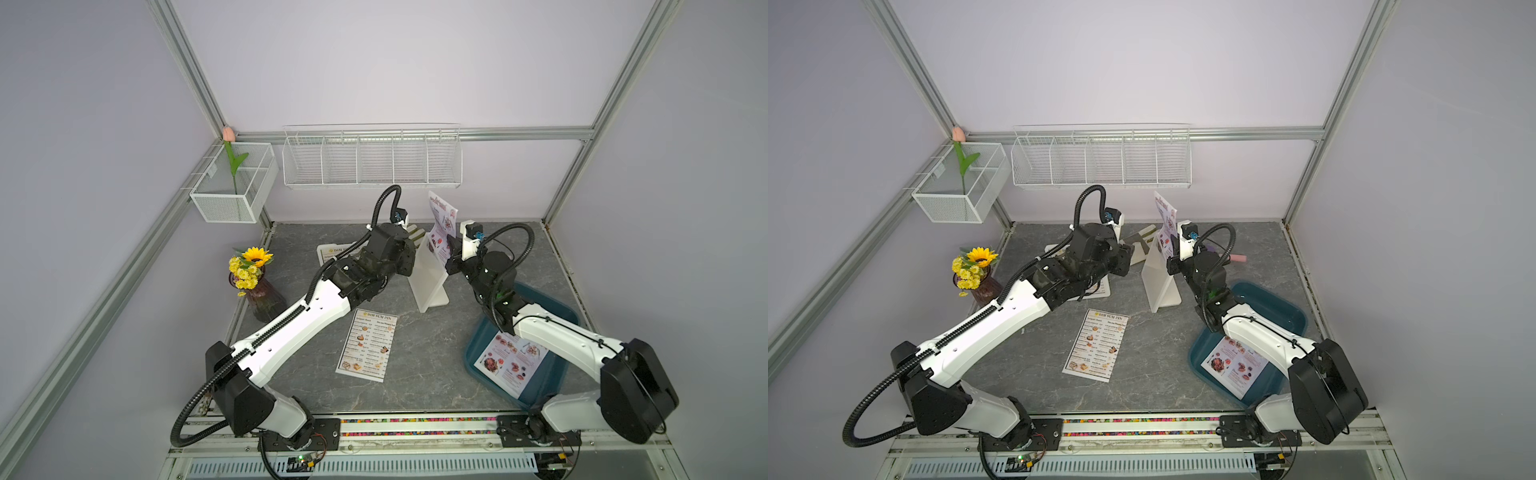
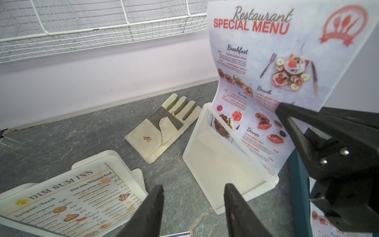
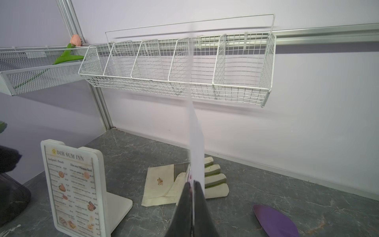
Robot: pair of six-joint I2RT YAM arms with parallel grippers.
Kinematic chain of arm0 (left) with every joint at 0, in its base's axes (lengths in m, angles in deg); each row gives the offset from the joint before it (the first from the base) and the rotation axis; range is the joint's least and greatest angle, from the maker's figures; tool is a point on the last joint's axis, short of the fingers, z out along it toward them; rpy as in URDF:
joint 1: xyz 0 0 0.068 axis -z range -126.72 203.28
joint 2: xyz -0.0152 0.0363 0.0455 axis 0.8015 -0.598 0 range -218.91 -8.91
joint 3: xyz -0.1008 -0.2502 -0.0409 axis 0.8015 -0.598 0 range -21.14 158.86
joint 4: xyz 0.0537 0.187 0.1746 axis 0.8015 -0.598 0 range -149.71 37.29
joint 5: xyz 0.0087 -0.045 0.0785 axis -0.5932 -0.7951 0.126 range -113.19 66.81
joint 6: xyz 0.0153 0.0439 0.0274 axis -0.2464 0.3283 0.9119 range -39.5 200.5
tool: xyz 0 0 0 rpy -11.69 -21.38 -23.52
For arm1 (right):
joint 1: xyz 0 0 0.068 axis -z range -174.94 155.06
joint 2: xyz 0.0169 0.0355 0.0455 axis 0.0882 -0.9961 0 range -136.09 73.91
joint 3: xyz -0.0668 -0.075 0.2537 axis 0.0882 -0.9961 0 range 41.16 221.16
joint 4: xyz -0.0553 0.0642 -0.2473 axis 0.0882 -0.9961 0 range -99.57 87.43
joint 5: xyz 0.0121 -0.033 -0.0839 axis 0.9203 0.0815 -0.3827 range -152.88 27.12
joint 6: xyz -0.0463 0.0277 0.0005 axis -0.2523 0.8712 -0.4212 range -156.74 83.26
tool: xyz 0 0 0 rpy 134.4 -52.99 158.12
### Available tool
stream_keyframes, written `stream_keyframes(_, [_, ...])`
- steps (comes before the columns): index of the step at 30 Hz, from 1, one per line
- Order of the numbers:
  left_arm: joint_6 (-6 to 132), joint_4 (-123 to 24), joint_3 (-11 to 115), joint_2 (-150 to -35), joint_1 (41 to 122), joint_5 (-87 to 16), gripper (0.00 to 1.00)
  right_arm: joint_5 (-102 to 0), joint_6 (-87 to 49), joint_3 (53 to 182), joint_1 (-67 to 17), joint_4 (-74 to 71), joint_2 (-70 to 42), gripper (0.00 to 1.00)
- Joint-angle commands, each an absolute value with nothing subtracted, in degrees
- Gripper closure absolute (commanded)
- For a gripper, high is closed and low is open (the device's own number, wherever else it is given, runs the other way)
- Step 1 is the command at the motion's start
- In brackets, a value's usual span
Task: Replace the menus in the menu holders
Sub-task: Insert the menu into the menu holder.
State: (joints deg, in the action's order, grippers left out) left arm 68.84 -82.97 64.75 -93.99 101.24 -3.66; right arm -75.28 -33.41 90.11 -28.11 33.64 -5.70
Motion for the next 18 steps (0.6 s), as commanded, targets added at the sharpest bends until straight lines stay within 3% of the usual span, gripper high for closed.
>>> stream_keyframes(1, [69.2,-82.2,63.9,-93.3,101.3,-2.7,0.50,-75.2,-33.9,88.6,-28.5,37.7,-5.4,0.93])
stream_keyframes(18, [69.2,-81.7,63.5,-93.5,101.4,-2.4,0.50,-72.9,-22.9,88.2,-28.5,37.6,-5.2,0.93])
